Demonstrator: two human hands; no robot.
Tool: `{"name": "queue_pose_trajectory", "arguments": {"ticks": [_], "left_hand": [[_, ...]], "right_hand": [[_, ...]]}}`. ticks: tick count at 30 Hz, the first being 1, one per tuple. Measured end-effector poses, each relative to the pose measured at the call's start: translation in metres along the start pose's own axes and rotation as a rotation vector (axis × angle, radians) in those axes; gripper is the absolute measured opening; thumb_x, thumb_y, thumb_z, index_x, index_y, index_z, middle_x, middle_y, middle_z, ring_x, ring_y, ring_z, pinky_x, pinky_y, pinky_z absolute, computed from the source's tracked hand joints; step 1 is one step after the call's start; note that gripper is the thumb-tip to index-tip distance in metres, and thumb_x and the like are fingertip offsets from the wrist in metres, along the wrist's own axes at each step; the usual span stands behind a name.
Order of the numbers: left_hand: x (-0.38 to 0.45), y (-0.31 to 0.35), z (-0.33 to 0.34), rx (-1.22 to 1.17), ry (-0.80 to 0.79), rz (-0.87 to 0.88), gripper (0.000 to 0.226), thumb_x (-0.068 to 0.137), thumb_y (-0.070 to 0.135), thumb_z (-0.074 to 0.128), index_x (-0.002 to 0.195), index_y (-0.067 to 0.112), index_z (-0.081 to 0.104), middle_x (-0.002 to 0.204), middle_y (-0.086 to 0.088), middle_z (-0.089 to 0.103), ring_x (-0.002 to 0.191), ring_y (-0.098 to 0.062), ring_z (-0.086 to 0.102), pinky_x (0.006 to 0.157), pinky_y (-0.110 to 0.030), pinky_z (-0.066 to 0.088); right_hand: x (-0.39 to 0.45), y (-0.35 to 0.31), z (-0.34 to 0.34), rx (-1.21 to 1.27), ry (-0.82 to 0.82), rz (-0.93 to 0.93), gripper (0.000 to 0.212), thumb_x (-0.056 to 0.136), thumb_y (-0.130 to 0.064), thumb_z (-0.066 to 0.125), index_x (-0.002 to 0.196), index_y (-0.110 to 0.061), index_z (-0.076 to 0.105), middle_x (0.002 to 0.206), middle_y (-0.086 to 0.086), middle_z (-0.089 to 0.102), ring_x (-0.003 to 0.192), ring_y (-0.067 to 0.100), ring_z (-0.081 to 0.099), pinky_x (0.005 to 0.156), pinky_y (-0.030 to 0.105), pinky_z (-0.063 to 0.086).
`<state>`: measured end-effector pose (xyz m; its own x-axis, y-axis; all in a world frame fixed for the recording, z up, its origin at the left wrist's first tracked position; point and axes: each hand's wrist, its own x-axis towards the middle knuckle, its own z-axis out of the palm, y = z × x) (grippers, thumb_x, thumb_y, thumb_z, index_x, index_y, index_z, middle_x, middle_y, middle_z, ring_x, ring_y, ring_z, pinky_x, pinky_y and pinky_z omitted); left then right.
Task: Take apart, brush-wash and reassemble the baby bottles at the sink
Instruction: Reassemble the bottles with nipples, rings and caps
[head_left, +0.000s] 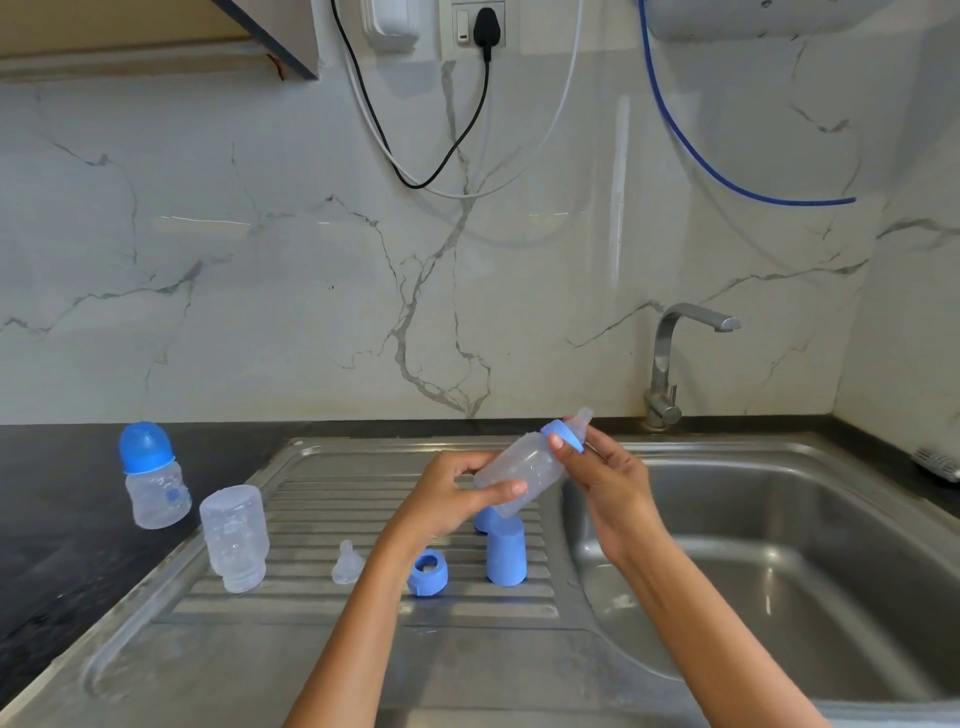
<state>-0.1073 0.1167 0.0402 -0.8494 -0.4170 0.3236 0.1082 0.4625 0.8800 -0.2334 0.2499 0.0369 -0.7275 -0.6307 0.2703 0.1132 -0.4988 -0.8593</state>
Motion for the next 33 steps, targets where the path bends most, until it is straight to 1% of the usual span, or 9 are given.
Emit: {"name": "queue_pose_trajectory", "arguments": {"ticks": [2, 5, 9, 14, 20, 23, 25, 29, 33], "left_hand": [[-0.001, 0.002, 0.003, 0.0, -0.005, 0.013, 0.035, 0.072, 0.041, 0.076, 0.095, 0.015, 0.075, 0.088, -0.003, 0.072, 0.08, -0.006, 0.059, 0.079, -0.023, 0.045], [-0.003, 0.01, -0.002, -0.187, -0.059, -0.047, 0.03, 0.075, 0.043, 0.073, 0.087, 0.016, 0.075, 0.086, 0.001, 0.07, 0.081, -0.006, 0.061, 0.079, -0.02, 0.045], [-0.004, 0.005, -0.007, -0.299, -0.153, -0.07, 0.059, 0.054, 0.068, 0.078, 0.084, 0.018, 0.077, 0.094, -0.003, 0.072, 0.092, -0.011, 0.064, 0.087, -0.02, 0.046], [-0.007, 0.009, -0.003, -0.26, -0.205, -0.086, 0.058, 0.054, 0.068, 0.078, 0.086, 0.02, 0.078, 0.094, 0.0, 0.072, 0.093, -0.01, 0.063, 0.091, -0.022, 0.042], [-0.006, 0.01, 0.004, -0.218, -0.188, -0.095, 0.062, 0.062, 0.069, 0.073, 0.095, 0.017, 0.077, 0.105, -0.004, 0.072, 0.102, -0.014, 0.063, 0.102, -0.032, 0.039], [-0.006, 0.012, 0.005, -0.233, -0.19, -0.135, 0.052, 0.081, 0.062, 0.059, 0.102, 0.016, 0.075, 0.109, -0.008, 0.071, 0.111, -0.018, 0.063, 0.111, -0.04, 0.034], [-0.007, 0.013, 0.003, -0.238, -0.185, -0.123, 0.058, 0.083, 0.062, 0.056, 0.111, 0.014, 0.07, 0.11, -0.014, 0.07, 0.111, -0.024, 0.063, 0.108, -0.04, 0.038], [-0.005, 0.008, -0.004, -0.223, -0.051, -0.133, 0.078, 0.067, 0.051, 0.079, 0.123, 0.007, 0.047, 0.101, -0.012, 0.073, 0.097, -0.026, 0.07, 0.084, -0.018, 0.048], [-0.001, 0.008, -0.011, -0.296, 0.067, -0.093, 0.068, 0.074, 0.048, 0.07, 0.117, -0.001, 0.051, 0.095, -0.016, 0.072, 0.088, -0.028, 0.07, 0.082, -0.031, 0.052]], "right_hand": [[0.003, -0.006, -0.005, -0.007, -0.044, 0.031, 0.047, 0.07, -0.015, 0.075, 0.115, -0.003, 0.067, 0.108, 0.012, 0.072, 0.103, 0.021, 0.065, 0.083, 0.021, 0.055], [0.008, -0.024, -0.014, 0.039, -0.311, 0.065, 0.059, 0.071, -0.018, 0.076, 0.126, -0.008, 0.058, 0.122, 0.006, 0.067, 0.117, 0.02, 0.06, 0.095, 0.024, 0.051], [0.006, -0.029, -0.015, 0.138, -0.553, 0.05, 0.078, 0.074, -0.022, 0.081, 0.14, -0.002, 0.043, 0.144, 0.01, 0.05, 0.133, 0.023, 0.048, 0.108, 0.035, 0.041], [0.004, -0.025, -0.011, 0.142, -0.441, 0.02, 0.071, 0.063, -0.029, 0.088, 0.125, -0.008, 0.06, 0.13, 0.011, 0.062, 0.122, 0.022, 0.058, 0.095, 0.028, 0.05], [0.008, -0.024, -0.011, 0.055, -0.263, -0.004, 0.084, 0.049, -0.04, 0.094, 0.12, -0.005, 0.065, 0.118, 0.011, 0.068, 0.105, 0.018, 0.066, 0.087, 0.024, 0.053], [0.006, -0.024, -0.008, 0.02, -0.162, -0.008, 0.066, 0.056, -0.037, 0.09, 0.11, -0.005, 0.071, 0.108, 0.012, 0.072, 0.096, 0.019, 0.066, 0.081, 0.022, 0.055], [0.004, -0.024, -0.007, 0.026, -0.129, 0.014, 0.046, 0.068, -0.024, 0.079, 0.108, -0.003, 0.07, 0.103, 0.013, 0.072, 0.093, 0.02, 0.066, 0.08, 0.022, 0.056], [0.005, -0.022, -0.008, 0.037, -0.114, 0.058, 0.039, 0.075, -0.015, 0.071, 0.111, -0.001, 0.066, 0.101, 0.012, 0.072, 0.093, 0.02, 0.068, 0.082, 0.025, 0.057], [0.008, -0.023, -0.011, 0.124, -0.184, 0.084, 0.035, 0.081, -0.013, 0.064, 0.115, -0.005, 0.064, 0.108, 0.011, 0.071, 0.1, 0.023, 0.067, 0.094, 0.033, 0.054]]}}
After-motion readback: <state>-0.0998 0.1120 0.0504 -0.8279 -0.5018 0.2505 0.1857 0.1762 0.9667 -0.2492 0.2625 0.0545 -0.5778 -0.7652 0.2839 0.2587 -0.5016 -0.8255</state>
